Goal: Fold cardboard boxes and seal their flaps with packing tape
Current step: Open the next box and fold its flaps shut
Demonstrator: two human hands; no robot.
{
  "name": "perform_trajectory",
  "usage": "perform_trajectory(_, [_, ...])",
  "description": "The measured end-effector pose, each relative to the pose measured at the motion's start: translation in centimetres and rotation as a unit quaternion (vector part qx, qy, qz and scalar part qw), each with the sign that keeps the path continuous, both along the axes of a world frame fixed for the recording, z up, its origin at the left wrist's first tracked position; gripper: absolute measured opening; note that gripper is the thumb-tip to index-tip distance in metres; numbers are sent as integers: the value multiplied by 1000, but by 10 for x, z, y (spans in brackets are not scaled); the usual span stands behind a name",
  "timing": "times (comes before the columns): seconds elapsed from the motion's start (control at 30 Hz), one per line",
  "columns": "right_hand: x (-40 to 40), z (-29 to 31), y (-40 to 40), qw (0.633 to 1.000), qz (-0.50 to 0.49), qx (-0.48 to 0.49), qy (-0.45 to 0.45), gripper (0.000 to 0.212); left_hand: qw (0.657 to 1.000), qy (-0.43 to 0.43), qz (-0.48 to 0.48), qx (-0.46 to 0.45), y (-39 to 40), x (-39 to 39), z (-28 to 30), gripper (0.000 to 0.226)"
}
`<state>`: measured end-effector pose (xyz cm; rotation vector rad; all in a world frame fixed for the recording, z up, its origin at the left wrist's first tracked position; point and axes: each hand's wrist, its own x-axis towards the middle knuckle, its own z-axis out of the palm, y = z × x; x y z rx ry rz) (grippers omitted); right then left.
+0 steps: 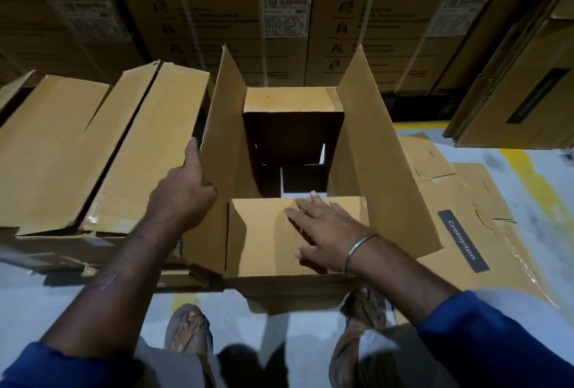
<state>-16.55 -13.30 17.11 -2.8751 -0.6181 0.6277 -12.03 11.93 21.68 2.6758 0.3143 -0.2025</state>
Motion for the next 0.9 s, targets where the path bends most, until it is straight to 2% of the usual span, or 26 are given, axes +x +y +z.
perform_trajectory(0.17, [-2,-37,12,990,-8,-129,58,76,1000,12,-22,-11,0,4,0,107])
perform_trajectory(0.27, [-1,-40,11,989,-36,-110,89,73,999,16,-39,-16,0,5,0,110])
perform_trajectory(0.57, [17,-17,21,997,-68,-41,8,78,999,24,-36,8,-6,8,2,113])
perform_trajectory(0.73, [97,-7,32,987,-120,34,-98,85,999,30,-40,12,-12,8,4,115])
perform_trajectory(0.9, [195,-16,39,979,-168,18,-110,91,998,23,-59,-9,-7,9,0,114])
